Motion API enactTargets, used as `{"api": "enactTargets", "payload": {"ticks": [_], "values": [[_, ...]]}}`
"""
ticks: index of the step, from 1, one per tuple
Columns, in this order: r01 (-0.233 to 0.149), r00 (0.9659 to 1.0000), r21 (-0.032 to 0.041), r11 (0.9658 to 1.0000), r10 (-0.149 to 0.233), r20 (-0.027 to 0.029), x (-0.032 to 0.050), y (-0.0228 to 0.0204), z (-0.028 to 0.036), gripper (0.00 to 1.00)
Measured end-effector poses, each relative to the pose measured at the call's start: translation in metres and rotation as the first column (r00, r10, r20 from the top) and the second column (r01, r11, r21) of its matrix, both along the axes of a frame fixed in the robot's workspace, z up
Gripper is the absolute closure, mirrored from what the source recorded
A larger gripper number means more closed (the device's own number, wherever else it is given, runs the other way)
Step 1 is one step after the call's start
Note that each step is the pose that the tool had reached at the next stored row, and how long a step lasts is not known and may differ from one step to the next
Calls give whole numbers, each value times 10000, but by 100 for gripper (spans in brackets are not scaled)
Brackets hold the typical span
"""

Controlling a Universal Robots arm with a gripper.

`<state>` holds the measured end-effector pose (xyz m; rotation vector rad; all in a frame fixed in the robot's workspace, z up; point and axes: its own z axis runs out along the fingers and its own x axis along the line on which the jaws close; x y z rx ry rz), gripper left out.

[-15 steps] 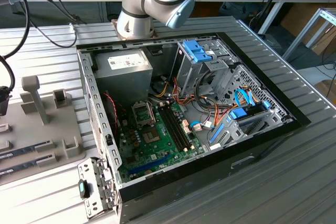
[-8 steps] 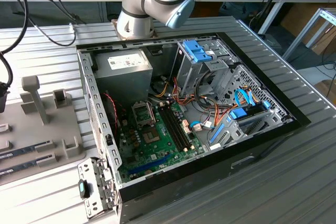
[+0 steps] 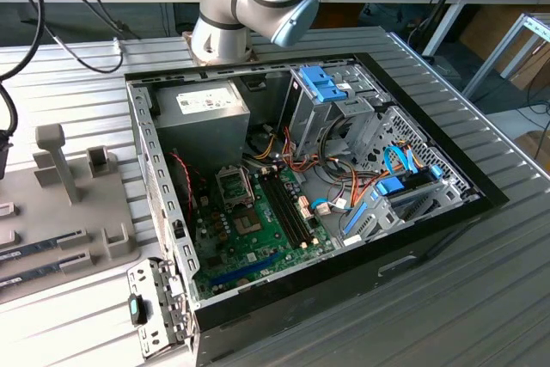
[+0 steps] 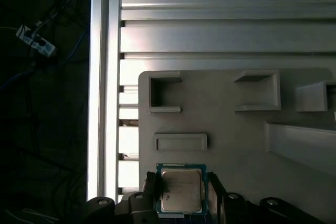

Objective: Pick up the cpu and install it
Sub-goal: 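Pick up the cpu and move it towards the insertion slot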

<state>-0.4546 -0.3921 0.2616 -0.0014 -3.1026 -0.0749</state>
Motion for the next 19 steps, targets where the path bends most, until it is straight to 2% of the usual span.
{"api": "enactTargets", "payload": {"ticks": [11, 14, 19], "values": [[0, 10000, 0, 10000, 0, 0, 0, 0, 142, 53], [0, 10000, -1, 10000, 0, -1, 0, 0, 212, 53], [0, 10000, 0, 10000, 0, -1, 0, 0, 274, 53]]}}
